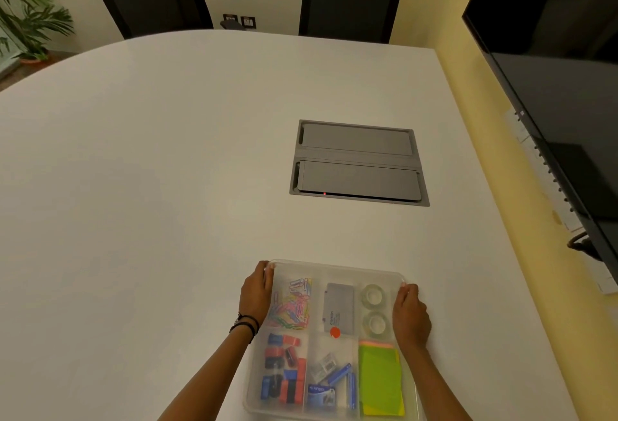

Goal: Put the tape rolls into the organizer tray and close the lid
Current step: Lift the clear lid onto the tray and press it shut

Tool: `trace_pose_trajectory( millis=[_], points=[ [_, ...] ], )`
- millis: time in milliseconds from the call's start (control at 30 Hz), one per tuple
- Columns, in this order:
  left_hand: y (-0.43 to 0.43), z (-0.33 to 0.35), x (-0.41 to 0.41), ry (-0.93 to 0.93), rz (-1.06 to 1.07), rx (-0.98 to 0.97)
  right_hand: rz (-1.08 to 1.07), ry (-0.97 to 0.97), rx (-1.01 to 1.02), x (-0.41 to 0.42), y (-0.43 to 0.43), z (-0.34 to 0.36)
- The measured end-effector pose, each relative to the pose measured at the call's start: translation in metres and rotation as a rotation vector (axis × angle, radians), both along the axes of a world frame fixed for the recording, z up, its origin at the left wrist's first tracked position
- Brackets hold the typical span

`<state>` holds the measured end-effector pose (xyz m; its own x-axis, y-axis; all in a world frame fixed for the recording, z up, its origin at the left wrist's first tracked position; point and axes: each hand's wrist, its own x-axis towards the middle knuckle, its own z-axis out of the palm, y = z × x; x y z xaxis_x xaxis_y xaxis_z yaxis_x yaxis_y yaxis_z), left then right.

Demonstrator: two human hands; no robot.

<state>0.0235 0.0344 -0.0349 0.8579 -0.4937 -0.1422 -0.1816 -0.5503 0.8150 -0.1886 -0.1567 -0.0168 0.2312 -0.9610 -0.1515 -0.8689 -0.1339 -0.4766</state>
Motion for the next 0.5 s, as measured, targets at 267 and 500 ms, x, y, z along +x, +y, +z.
trace_pose_trajectory(
  millis=[267, 500],
  points=[
    [0.000, 0.003, -0.001, -0.065, -0.014, 0.054, 0.014, -0.083, -0.038, 0.025, -0.024, 0.004],
    [-0.011, 0.017, -0.005, -0.572, -0.304, 0.252, -0.038, -0.126, 0.005, 0.034, -0.036, -0.005]
  ],
)
